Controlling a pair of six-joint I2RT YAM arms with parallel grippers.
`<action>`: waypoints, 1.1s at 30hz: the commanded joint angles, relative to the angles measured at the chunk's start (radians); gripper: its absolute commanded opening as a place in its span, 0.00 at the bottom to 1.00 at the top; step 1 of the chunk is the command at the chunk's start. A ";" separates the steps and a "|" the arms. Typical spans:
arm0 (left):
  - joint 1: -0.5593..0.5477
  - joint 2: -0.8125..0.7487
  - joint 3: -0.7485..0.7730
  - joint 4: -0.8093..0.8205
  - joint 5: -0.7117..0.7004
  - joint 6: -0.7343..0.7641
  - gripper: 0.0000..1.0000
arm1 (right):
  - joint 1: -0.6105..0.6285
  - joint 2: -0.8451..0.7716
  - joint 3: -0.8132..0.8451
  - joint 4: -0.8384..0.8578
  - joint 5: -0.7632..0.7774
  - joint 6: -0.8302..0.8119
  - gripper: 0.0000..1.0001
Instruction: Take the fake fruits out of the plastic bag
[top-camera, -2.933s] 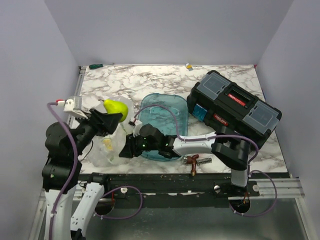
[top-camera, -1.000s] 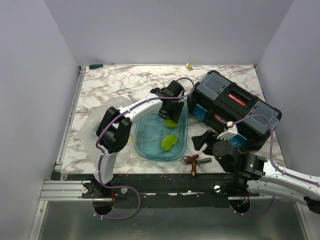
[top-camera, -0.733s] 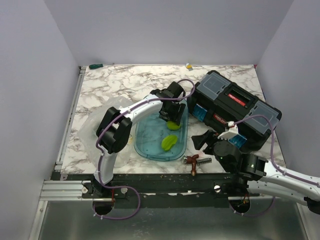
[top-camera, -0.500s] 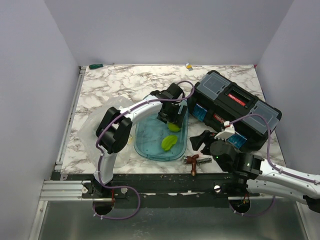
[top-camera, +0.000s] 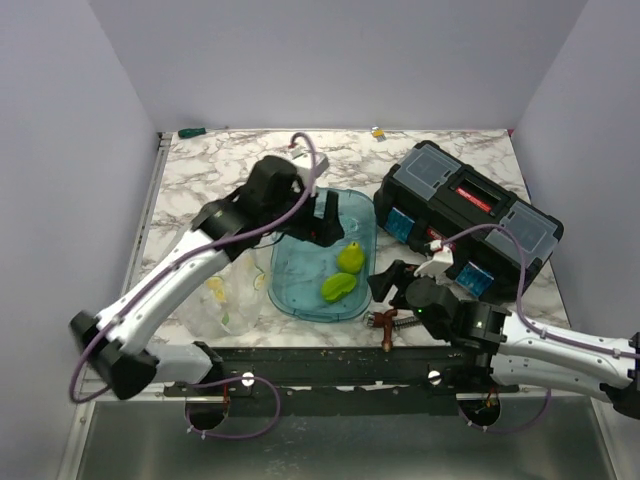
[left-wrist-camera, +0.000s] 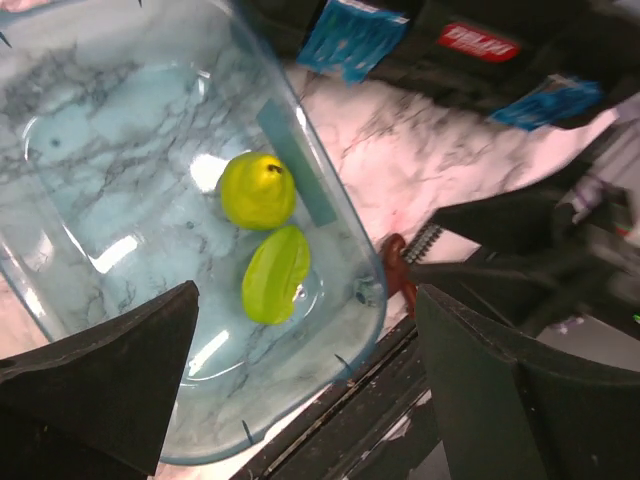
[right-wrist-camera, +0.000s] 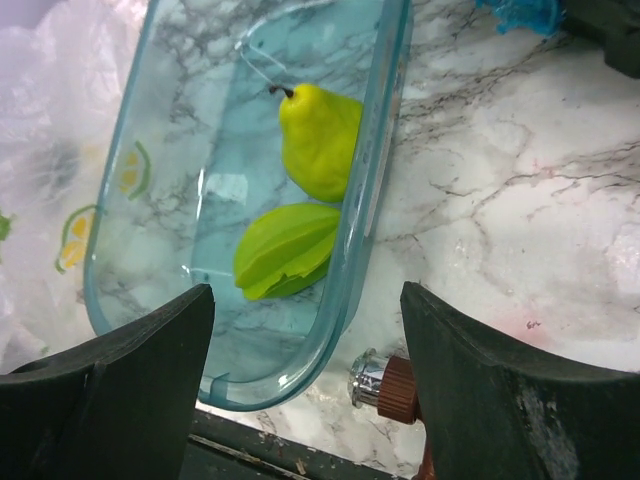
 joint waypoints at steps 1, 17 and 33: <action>-0.002 -0.242 -0.219 0.046 0.013 -0.039 0.88 | -0.001 0.093 0.016 0.100 -0.055 -0.034 0.78; -0.004 -0.965 -0.530 -0.025 -0.520 -0.175 0.83 | 0.009 0.474 0.184 0.484 -0.441 -0.324 0.86; -0.004 -1.067 -0.612 -0.322 -0.632 -0.396 0.80 | 0.090 1.033 0.700 0.418 -0.250 -0.344 0.72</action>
